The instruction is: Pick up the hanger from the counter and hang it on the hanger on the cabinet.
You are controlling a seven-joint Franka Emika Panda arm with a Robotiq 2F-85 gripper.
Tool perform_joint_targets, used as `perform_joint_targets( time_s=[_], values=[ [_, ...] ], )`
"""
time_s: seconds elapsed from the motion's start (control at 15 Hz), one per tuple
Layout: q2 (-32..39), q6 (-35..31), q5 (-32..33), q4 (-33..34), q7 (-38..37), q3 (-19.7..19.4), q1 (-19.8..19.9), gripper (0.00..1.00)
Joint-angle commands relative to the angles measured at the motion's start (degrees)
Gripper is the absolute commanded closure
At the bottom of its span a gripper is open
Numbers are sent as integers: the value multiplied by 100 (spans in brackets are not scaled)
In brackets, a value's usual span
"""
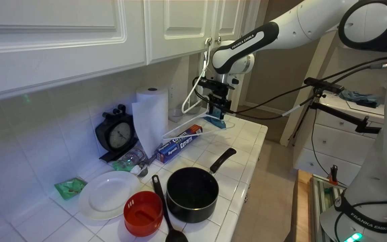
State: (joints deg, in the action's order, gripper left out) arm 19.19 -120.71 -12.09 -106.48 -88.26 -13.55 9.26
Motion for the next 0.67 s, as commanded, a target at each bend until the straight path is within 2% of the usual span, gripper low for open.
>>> perform_joint_targets(
  time_s=[0.0,0.6],
  values=[
    [-410,-139,223,-349,-96,-28,-72,0],
    [-1014,24,348,-967,-193,-33,-39,0]
  ],
)
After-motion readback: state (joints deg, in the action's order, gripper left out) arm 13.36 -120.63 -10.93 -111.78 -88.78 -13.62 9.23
